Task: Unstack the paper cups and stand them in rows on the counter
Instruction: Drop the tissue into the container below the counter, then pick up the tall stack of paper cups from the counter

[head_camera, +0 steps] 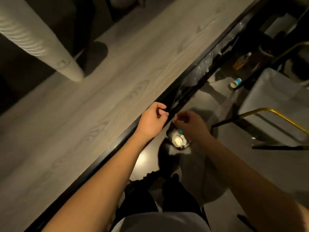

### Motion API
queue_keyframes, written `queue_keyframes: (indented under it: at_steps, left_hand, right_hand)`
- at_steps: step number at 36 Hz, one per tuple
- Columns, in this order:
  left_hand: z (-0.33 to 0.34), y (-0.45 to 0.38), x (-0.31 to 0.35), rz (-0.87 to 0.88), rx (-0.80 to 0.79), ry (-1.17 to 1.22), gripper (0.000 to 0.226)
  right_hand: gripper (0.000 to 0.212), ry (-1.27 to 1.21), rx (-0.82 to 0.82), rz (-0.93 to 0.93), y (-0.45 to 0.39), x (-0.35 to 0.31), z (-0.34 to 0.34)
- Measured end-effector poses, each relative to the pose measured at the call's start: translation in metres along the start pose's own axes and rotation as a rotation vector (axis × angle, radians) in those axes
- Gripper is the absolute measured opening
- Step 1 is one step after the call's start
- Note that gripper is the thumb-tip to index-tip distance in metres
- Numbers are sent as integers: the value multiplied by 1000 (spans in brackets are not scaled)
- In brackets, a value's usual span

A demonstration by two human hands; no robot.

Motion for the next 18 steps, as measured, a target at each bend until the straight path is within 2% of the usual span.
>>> queue_keyframes:
  at_steps: [4,5,7,11,14,18]
  left_hand:
    - [-75,14,11,67,130,36,12]
    - [-122,18,14,100,185,24,12]
    - [-145,22,15,101,193,43,12]
    - [-230,31,12,119,329,25,9]
    - [-274,32,15,138,391,22,14]
    - [-311,31,29,182,463,24,21]
  right_hand:
    - [19,-53,0,-136,29,-74,18]
    - [19,-71,-14,-210,40,-116,36]
    - [22,-92,-61,-246,46,-142,45]
    - [19,-181,-128,-297,63,-213,89]
    - [16,-200,-130,-374,71,-257,110]
    - [21,-179,-124,-444,80,-298,126]
Point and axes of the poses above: each hand's wrist, its own y-axis away from the middle knuckle, its own z-axis out of the palm, x = y × z, the point moved 4 cm from there along -y, towards the middle knuckle, and after that the axes turned 7 degrees about x, right-handed, at the moved point
